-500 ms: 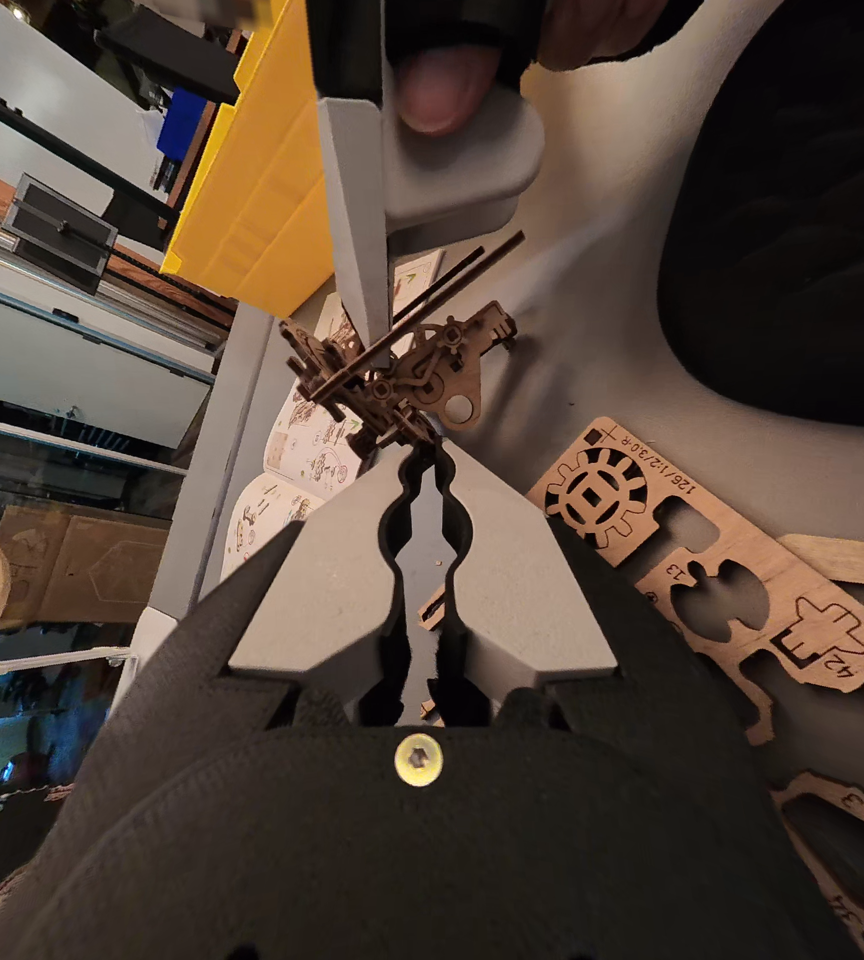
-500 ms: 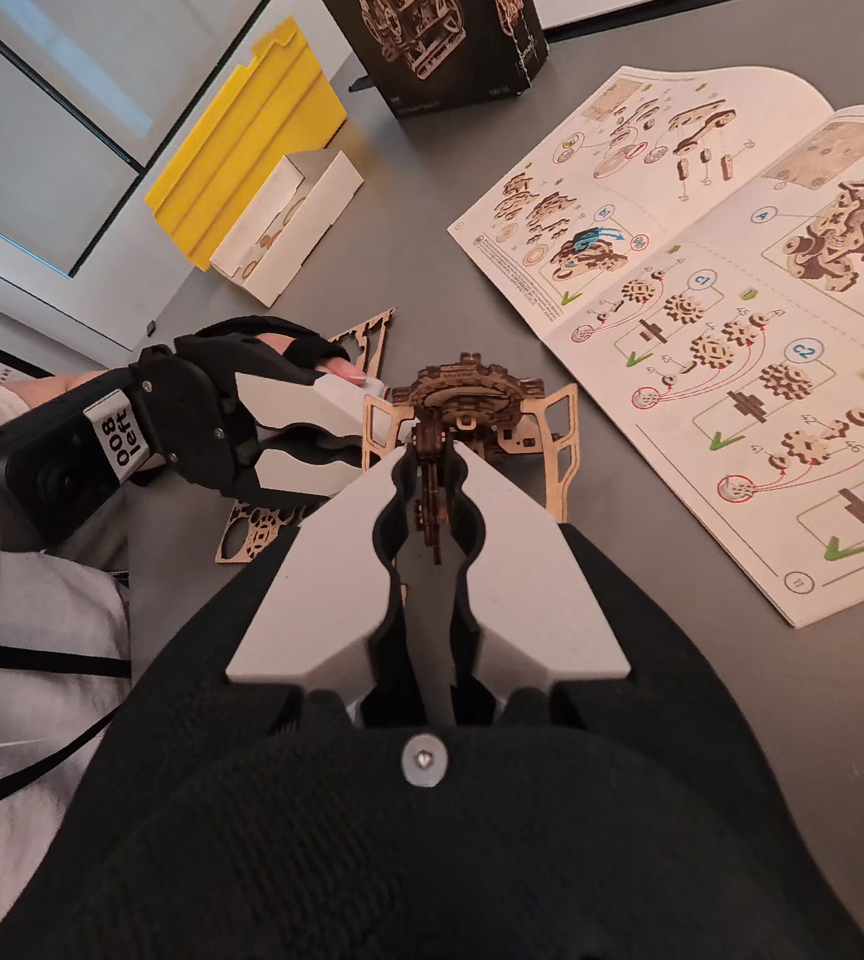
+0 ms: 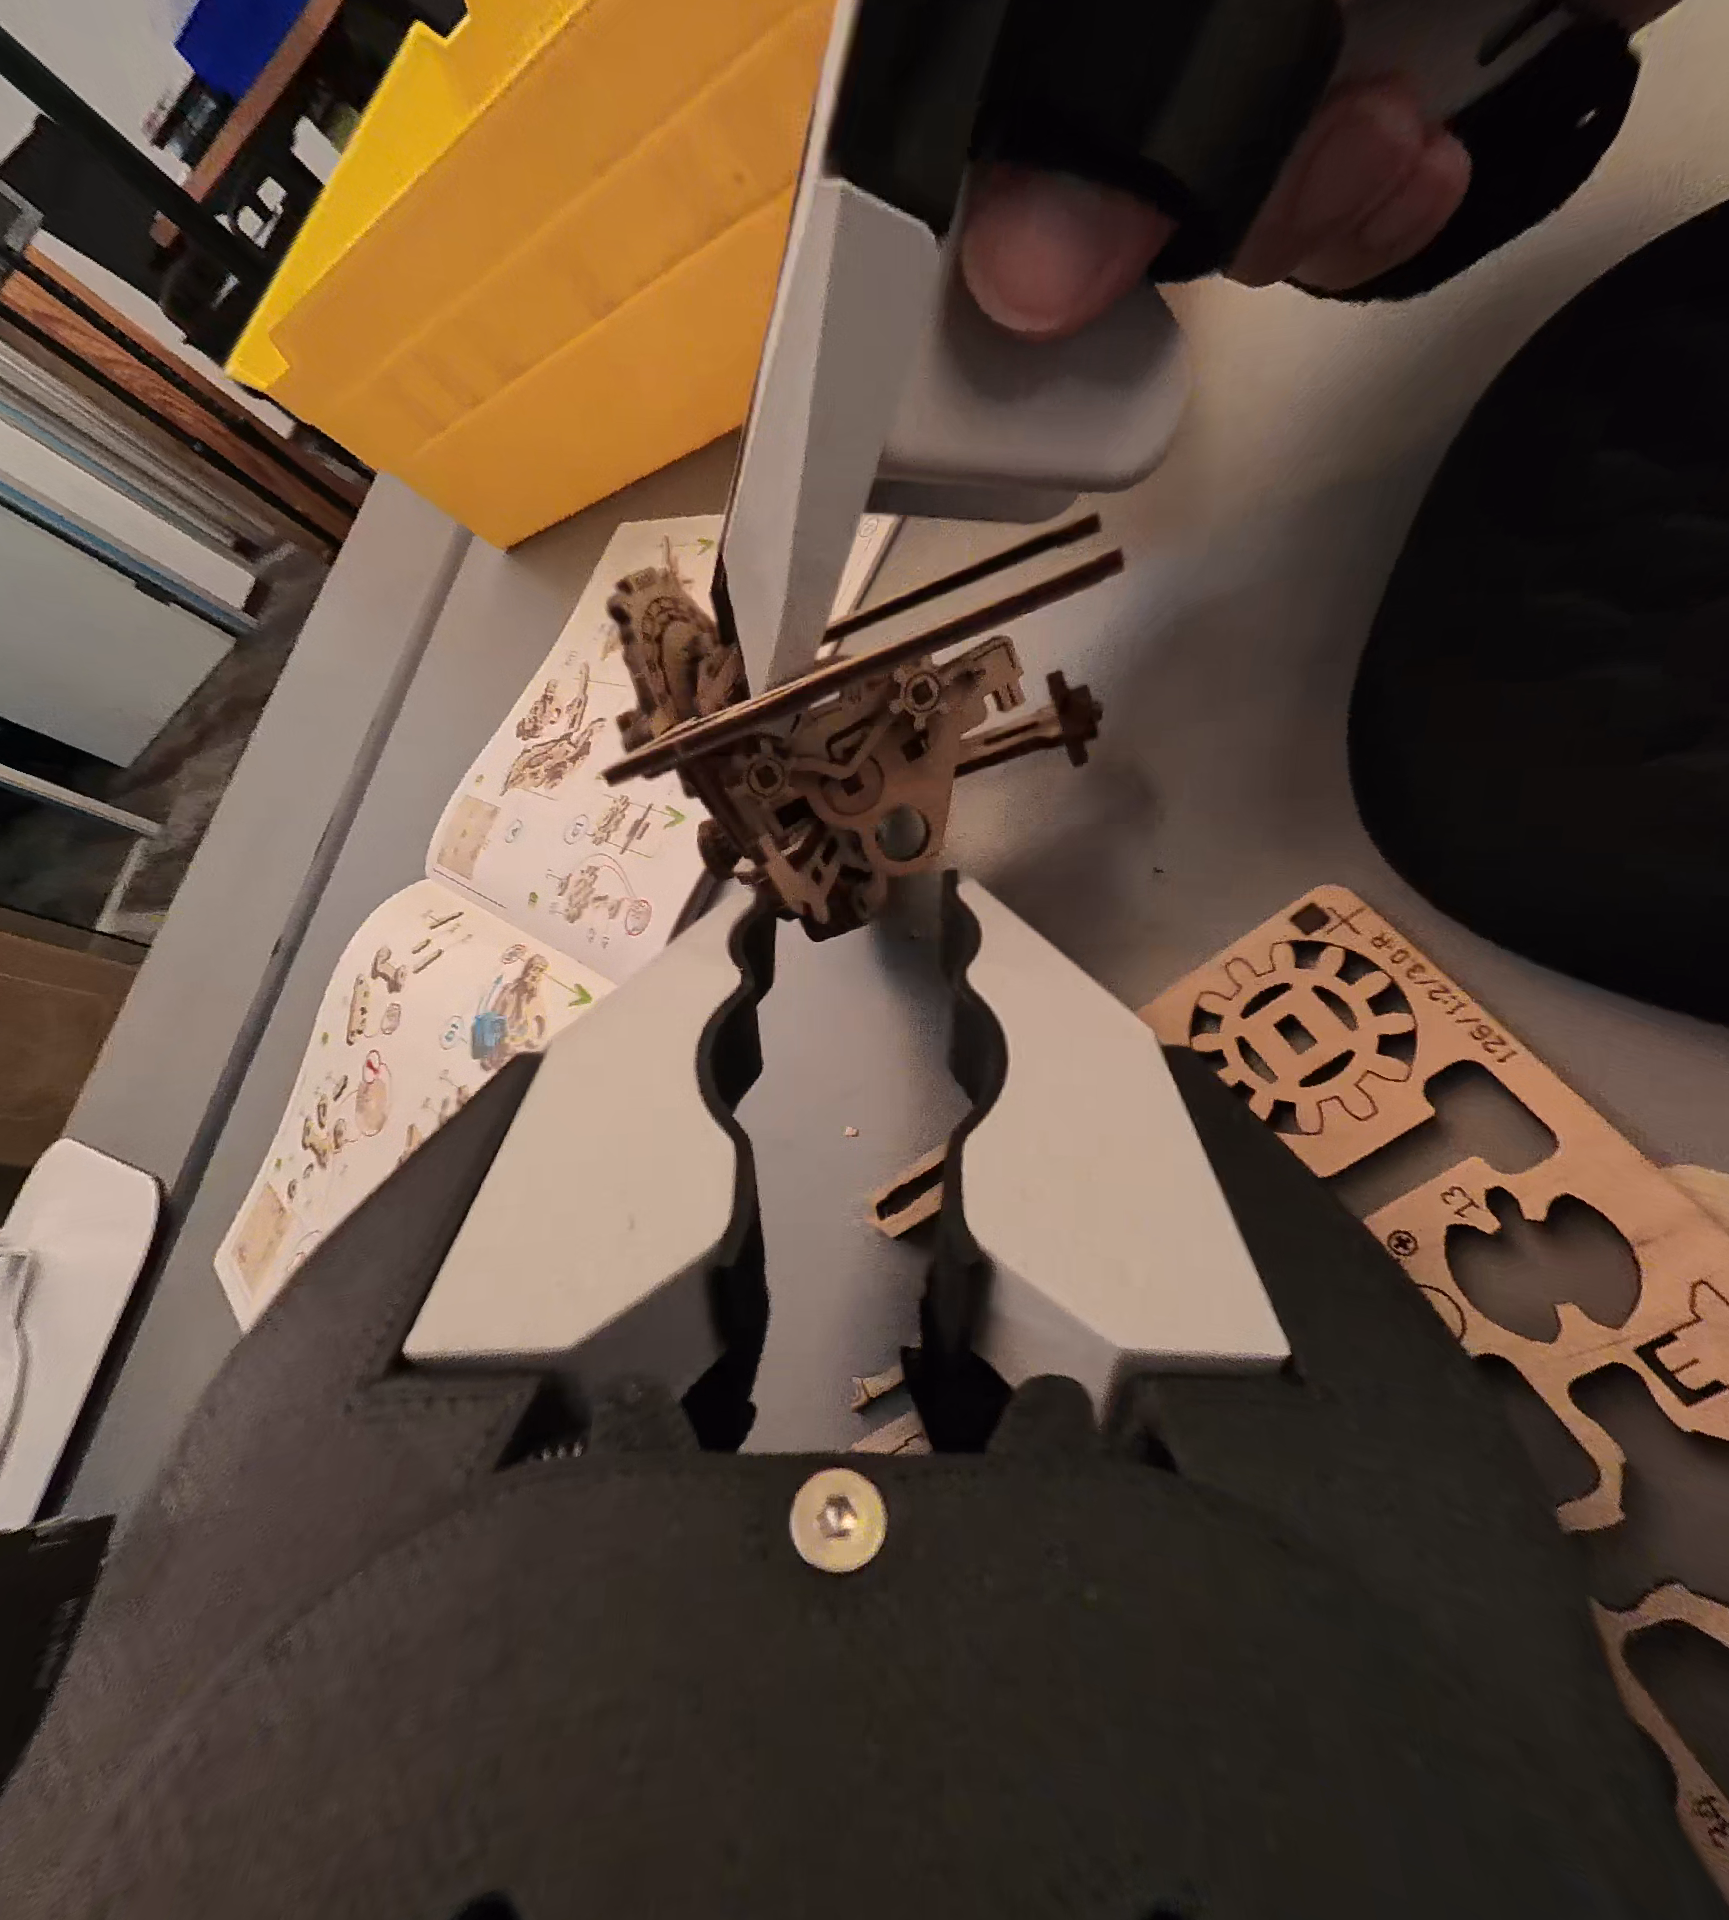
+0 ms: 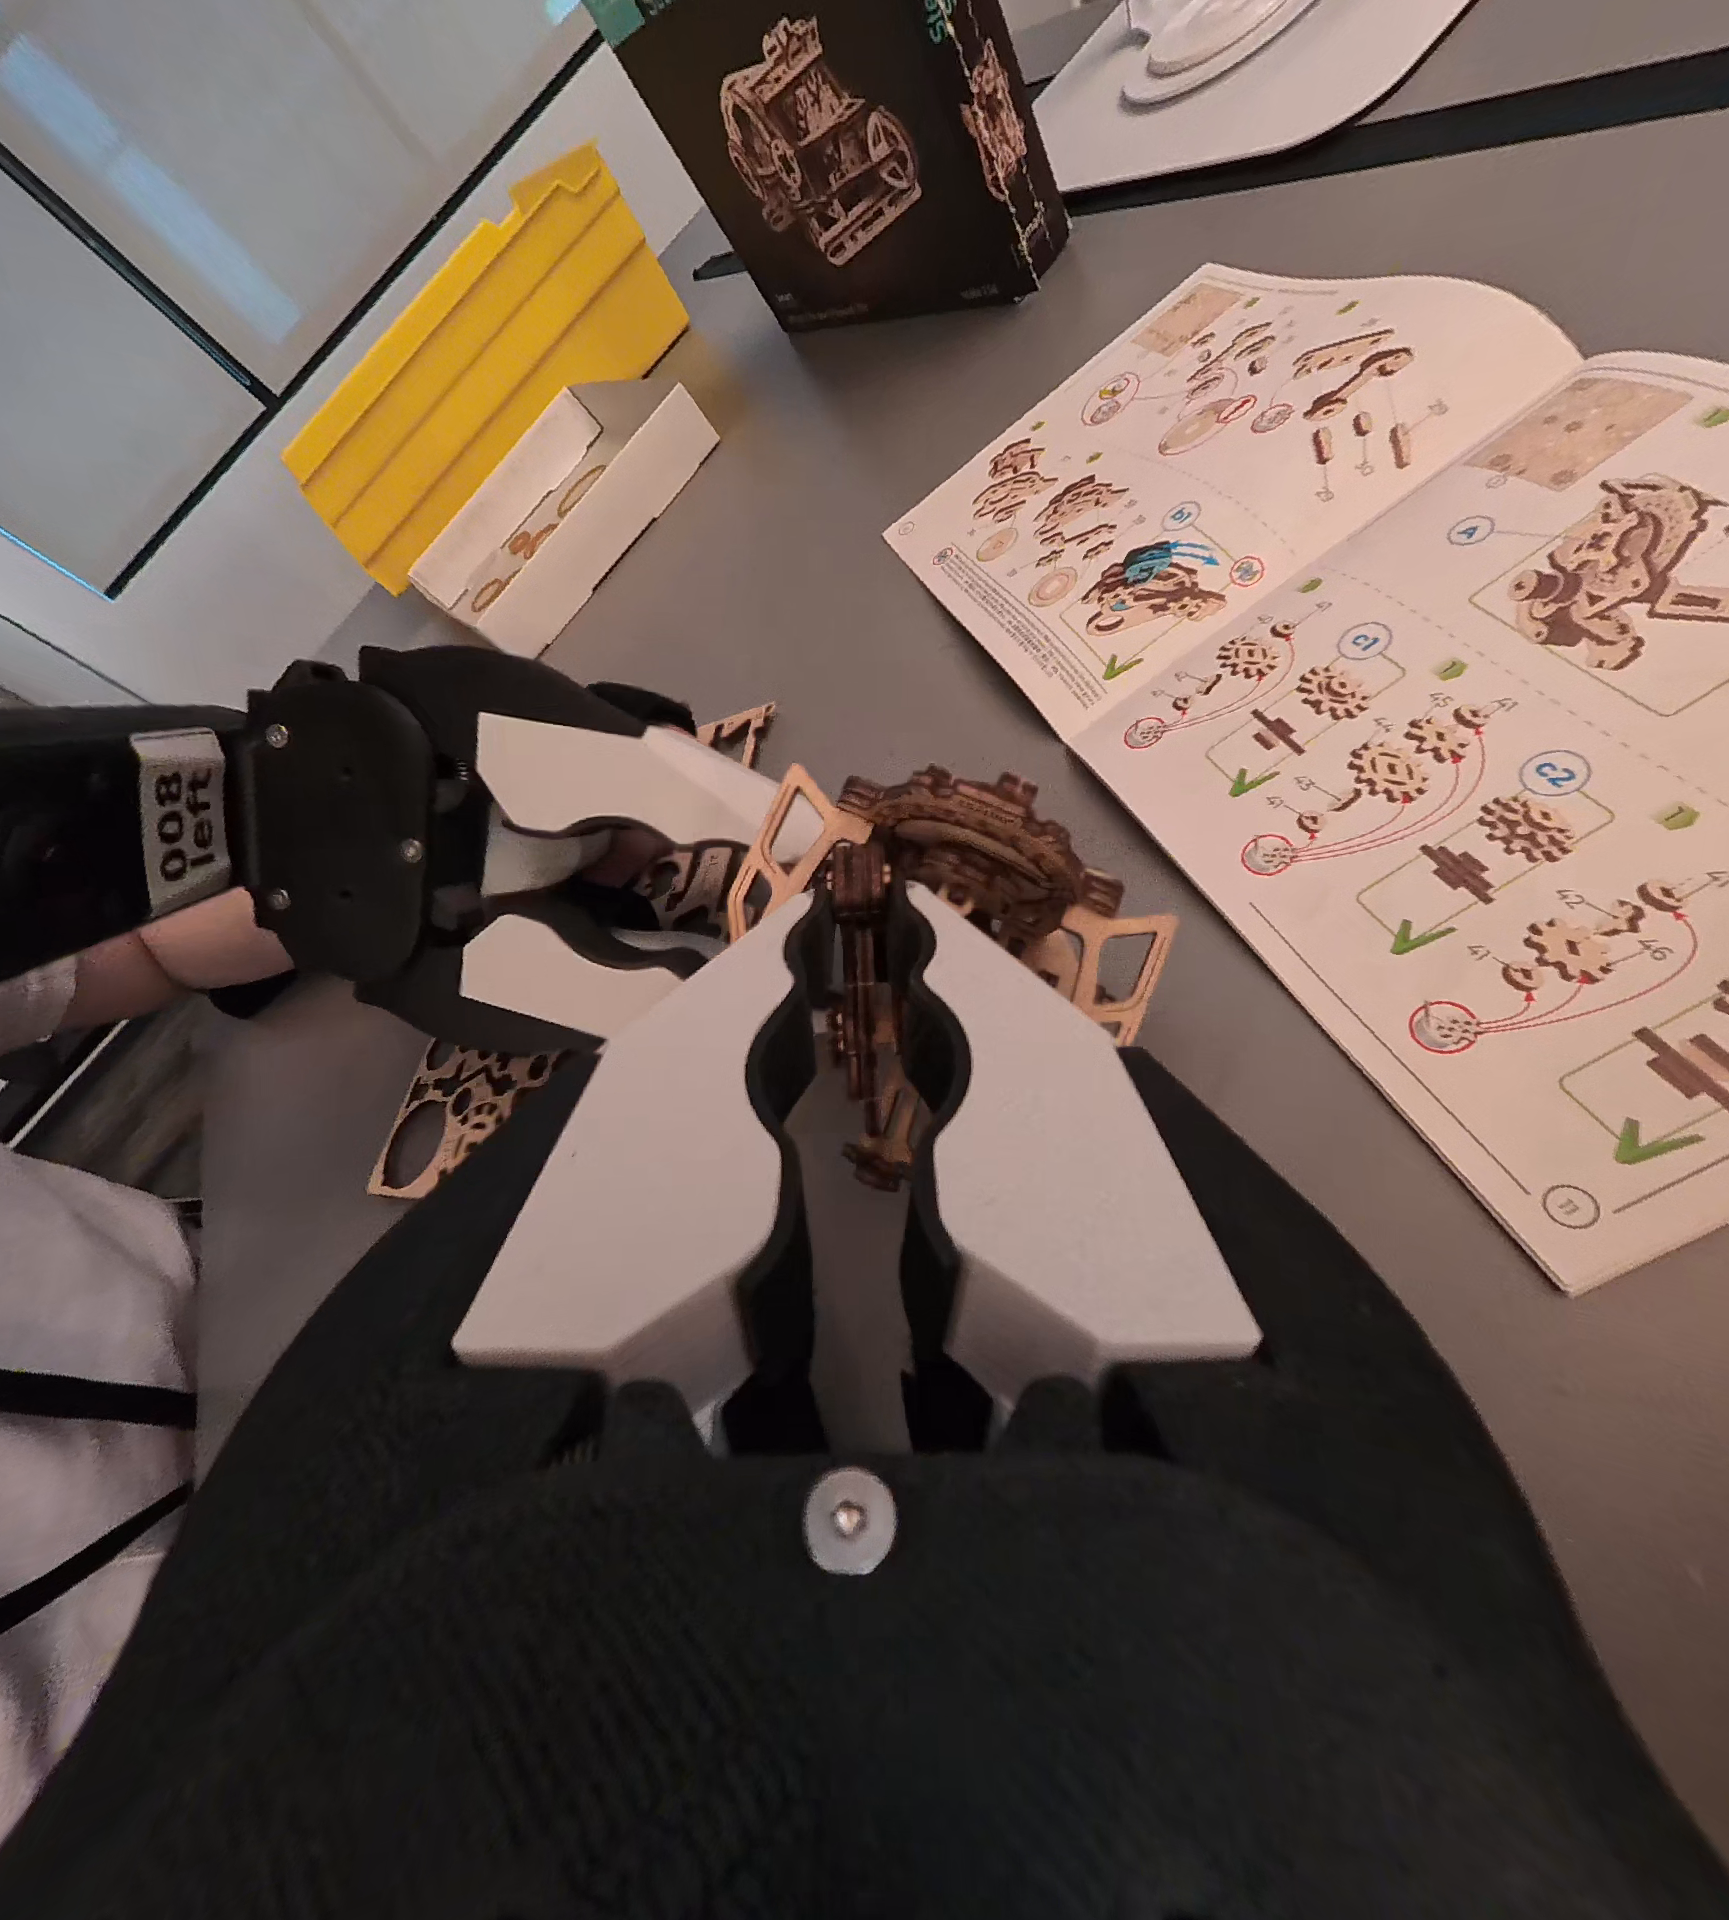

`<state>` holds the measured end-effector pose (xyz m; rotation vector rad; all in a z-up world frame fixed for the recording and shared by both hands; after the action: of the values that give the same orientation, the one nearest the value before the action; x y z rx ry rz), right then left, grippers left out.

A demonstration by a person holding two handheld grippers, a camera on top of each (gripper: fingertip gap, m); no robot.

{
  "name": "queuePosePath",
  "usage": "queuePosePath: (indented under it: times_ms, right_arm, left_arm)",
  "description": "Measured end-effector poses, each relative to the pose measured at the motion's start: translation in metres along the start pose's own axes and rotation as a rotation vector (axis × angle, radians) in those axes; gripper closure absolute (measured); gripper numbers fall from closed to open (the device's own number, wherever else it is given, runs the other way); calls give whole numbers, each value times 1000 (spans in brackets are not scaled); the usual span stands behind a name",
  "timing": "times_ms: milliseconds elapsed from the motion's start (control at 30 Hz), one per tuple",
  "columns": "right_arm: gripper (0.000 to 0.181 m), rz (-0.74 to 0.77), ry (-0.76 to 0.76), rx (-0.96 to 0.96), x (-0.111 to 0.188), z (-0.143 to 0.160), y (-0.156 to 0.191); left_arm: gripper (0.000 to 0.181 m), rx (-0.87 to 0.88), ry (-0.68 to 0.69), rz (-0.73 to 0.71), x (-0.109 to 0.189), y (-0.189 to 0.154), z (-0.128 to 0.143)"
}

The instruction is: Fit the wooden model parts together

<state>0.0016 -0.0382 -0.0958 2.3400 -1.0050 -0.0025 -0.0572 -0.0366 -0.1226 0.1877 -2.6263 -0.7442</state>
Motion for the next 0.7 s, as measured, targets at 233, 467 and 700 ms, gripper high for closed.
queuePosePath:
  times_ms: [233, 467, 700]
  right_arm:
    - [173, 24, 36, 1, -2, 5, -6]
    - [173, 32, 40, -48, 0, 7, -8]
    - [173, 28, -30, -95, 5, -2, 1]
  left_arm:
    - [160, 130, 34, 91, -2, -2, 3]
    - [177, 341, 45, 191, -7, -1, 3]
    - [181, 300, 30, 110, -2, 20, -5]
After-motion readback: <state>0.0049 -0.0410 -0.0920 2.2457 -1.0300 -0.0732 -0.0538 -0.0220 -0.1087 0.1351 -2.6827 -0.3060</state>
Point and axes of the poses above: each gripper's, where its closed fingertips meet, x back along the fingers, z out of its underside, y = z × x across the jaws, the point moved 3 cm from there along x, back along the fingers, and after that the axes turned 10 degrees about -y, right-handed, at the moved point
